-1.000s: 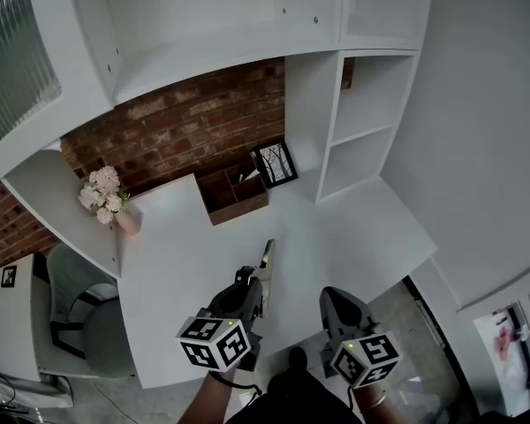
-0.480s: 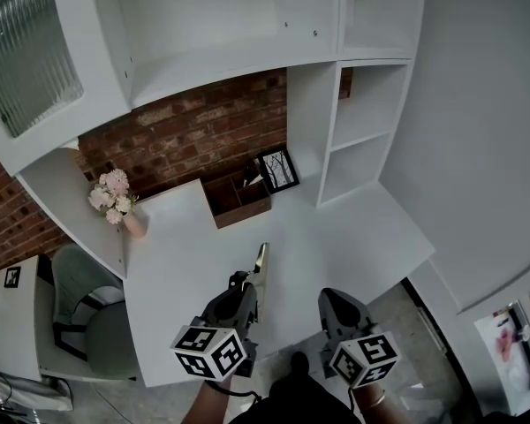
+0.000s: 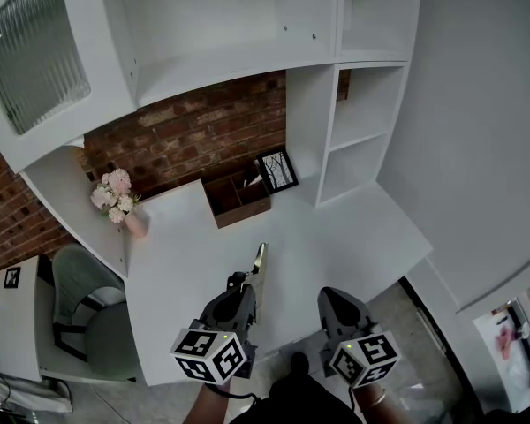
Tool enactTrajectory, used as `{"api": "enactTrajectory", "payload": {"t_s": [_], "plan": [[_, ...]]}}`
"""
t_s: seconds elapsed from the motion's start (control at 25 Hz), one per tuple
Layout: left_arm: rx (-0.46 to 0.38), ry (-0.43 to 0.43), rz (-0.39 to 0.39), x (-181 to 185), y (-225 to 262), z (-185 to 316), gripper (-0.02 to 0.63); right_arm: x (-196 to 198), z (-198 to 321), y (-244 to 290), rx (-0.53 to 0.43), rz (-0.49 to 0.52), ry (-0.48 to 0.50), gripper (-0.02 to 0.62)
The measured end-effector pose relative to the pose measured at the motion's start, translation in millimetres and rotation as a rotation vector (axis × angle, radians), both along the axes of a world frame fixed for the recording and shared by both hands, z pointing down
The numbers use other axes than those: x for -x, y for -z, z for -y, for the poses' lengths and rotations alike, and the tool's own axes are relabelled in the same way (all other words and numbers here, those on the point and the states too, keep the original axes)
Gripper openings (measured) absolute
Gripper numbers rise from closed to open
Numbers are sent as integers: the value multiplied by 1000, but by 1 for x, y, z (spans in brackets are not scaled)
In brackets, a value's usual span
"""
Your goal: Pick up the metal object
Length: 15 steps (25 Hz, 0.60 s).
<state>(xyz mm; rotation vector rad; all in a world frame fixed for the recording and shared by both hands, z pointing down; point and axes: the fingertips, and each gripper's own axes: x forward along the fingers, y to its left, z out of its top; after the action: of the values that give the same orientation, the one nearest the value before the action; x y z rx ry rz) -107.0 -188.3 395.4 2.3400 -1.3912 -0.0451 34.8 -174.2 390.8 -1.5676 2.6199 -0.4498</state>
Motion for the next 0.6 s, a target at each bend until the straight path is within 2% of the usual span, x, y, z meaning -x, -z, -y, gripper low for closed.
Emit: {"api": "enactTrajectory", "payload": {"t_s": [0.6], "plan": [[-7, 6, 9, 3, 2, -2, 11, -1, 1, 1, -16, -77, -10, 3]]}}
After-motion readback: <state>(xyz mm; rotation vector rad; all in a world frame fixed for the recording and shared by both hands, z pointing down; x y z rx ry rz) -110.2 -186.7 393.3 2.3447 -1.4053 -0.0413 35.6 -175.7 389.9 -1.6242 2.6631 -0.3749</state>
